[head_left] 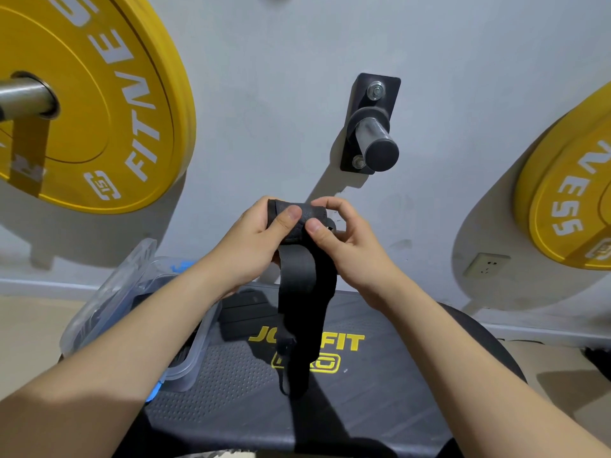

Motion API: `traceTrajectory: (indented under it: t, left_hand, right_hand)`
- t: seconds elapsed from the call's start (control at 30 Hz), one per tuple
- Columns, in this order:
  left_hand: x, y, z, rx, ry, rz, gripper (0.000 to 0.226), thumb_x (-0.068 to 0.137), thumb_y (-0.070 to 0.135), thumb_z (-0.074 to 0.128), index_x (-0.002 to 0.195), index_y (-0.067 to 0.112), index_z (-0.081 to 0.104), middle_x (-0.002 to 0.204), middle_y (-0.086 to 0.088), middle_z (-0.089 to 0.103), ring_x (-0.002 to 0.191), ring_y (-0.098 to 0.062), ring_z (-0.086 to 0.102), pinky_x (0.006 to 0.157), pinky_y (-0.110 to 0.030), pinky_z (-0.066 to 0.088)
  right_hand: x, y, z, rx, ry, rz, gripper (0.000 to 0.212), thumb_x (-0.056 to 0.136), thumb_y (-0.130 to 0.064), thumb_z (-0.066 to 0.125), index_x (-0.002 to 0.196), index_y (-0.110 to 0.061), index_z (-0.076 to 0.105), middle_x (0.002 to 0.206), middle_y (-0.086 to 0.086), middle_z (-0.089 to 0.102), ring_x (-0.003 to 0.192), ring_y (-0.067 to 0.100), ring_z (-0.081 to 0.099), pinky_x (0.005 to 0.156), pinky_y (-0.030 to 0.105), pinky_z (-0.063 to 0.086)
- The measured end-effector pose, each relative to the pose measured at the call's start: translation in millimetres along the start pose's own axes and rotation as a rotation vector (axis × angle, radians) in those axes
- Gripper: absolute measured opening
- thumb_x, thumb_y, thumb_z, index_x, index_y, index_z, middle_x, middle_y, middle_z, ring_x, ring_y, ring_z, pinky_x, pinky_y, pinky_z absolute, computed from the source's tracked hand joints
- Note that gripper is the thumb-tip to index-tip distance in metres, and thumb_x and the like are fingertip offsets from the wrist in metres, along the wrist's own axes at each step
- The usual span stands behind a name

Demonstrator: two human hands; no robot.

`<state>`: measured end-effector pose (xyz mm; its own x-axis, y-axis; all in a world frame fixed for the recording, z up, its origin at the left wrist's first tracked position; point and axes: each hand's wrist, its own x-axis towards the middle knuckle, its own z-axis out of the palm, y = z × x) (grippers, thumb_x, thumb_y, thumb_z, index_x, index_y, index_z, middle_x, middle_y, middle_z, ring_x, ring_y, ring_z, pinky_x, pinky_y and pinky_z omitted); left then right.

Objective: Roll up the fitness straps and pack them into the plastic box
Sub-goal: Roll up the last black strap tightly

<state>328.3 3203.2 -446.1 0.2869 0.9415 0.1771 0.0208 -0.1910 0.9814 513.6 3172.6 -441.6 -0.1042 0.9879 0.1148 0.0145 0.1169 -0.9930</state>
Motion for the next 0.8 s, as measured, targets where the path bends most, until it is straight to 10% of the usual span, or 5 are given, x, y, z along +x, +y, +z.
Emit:
traceTrajectory:
  t: [0.23,0.53,0.67,0.8]
  left_hand:
    - [-2.6,-3.0,3.3,0.147,-0.002,0.073,0.023,0.108,0.028,0.065,0.128,0.025,0.053,0.119,0.001,0.073,0.118,-0.013,0.070,0.108,-0.049,0.056]
    - [1.6,7.3,-2.8,-0.357,-0.110,-0.054,0.030,0.088,0.021,0.072,0.117,0.018,0.065,0.115,-0.014,0.074,0.106,-0.022,0.073,0.097,-0.042,0.061]
    - [-1.4,0.1,-3.2,-0.005,-0.001,0.075,0.036,0.086,0.014,0.085,0.116,0.023,0.067,0.107,-0.008,0.079,0.098,-0.015,0.076,0.090,-0.034,0.063]
    - [-1.0,-4.5,-4.3,0.220,0.090,0.175,0.034,0.089,0.008,0.087,0.111,0.028,0.070,0.103,0.006,0.077,0.096,-0.012,0.075,0.086,-0.035,0.063]
  right_hand:
    - [3.4,-1.9,2.6,0.215,-0.060,0.242,0.045,0.109,-0.043,0.059,0.133,-0.006,0.070,0.125,0.016,0.078,0.119,0.033,0.075,0.109,0.050,0.056]
    - [7.3,2.9,4.6,0.200,0.034,0.026,0.044,0.106,-0.034,0.062,0.135,-0.002,0.064,0.123,0.021,0.075,0.105,0.028,0.072,0.089,0.041,0.059]
    - [7.1,6.6,-0.6,0.075,0.052,0.028,0.026,0.106,-0.032,0.065,0.121,-0.012,0.073,0.114,0.014,0.080,0.103,0.025,0.077,0.092,0.040,0.061]
    - [6.2,4.2,-4.9,-0.042,0.084,0.272,0.054,0.097,-0.055,0.073,0.105,-0.002,0.081,0.102,0.016,0.083,0.096,0.030,0.080,0.081,0.036,0.061]
